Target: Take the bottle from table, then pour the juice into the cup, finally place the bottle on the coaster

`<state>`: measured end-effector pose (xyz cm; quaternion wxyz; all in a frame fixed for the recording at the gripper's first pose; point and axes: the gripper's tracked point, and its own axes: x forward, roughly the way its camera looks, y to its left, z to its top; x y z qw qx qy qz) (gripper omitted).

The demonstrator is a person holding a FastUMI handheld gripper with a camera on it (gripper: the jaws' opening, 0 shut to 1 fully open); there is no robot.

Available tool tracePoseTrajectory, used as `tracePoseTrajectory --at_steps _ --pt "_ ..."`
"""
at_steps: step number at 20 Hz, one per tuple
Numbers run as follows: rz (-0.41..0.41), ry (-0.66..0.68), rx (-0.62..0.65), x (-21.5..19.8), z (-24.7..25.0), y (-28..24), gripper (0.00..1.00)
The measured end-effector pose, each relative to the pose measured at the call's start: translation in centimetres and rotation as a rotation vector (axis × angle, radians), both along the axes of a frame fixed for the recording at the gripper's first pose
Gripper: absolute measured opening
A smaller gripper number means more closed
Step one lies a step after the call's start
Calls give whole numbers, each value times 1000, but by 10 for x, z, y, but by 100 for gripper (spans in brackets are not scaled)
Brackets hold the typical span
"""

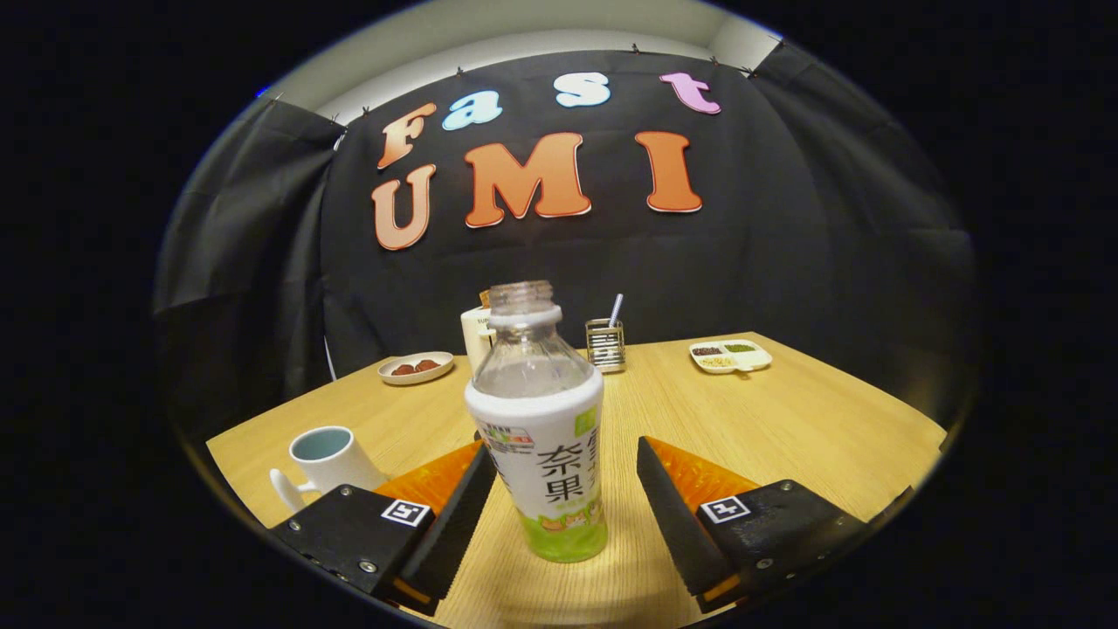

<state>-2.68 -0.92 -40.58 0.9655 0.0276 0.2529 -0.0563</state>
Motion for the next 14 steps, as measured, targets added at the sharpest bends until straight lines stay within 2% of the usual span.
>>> tracePoseTrajectory --at_steps 5,9,10,14 --pt "-7 45 19 -4 -18 5 89" --pt "-1 82 12 -8 -30 9 78" --pt "-5 78 4 -8 -28 9 72" --pt "0 96 -25 -7 -28 10 64"
